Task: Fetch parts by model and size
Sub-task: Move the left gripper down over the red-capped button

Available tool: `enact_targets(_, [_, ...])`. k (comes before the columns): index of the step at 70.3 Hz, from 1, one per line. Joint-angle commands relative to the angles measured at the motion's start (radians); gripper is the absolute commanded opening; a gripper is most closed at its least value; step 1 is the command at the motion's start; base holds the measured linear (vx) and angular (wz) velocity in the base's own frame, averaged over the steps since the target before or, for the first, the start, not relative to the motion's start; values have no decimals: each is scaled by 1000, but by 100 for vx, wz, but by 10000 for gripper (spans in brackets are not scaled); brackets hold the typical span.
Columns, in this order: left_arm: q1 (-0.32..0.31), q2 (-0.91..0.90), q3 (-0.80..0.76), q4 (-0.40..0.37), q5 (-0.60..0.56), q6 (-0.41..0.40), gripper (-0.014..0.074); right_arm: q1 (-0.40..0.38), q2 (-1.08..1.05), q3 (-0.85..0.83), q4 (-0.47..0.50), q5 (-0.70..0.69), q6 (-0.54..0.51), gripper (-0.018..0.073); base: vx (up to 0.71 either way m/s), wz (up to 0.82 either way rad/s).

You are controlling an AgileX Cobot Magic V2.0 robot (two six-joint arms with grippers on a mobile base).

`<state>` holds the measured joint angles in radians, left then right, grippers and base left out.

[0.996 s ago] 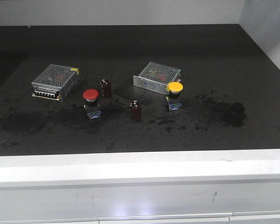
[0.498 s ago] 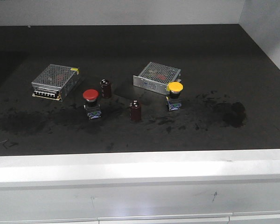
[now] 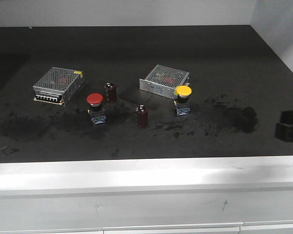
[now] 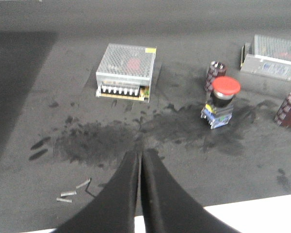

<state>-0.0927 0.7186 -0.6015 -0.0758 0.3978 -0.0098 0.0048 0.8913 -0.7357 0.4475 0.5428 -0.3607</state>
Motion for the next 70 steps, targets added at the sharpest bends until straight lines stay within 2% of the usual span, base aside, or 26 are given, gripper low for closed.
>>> enact_targets(1, [-6,3,-32,-12,-64,0,-7,-5,24,-35,163,-26,-173,-10,0,0])
enact_targets(8, [-6,1,-32,-11,-66,0,-7,-5,47,-33,271,1,-284,-10,0,0])
enact_targets(12, [-6,1,-32,-10,-65,0,-7,-6,50,-33,295,3,-310,-10,0,0])
enact_targets(37, [-6,1,-32,-13,-64,0,8,-7,46,-33,297,-33,-314,-10,0,0])
enact_targets(48, [-6,1,-32,-13,-65,0,69,-7,46,-33,261,-31,-344,14,0,0])
enact_targets(55, [-6,1,-32,-13,-69,0,160,-7,46,-33,244,-32,-344,83,0,0])
enact_targets(60, [-6,1,-32,-13,-72,0,241,-7,46,-33,235,-32,-344,167,0,0])
enact_targets(70, [-6,1,-32,-13,-72,0,404,-7,46,-33,233,-40,-343,393,0,0])
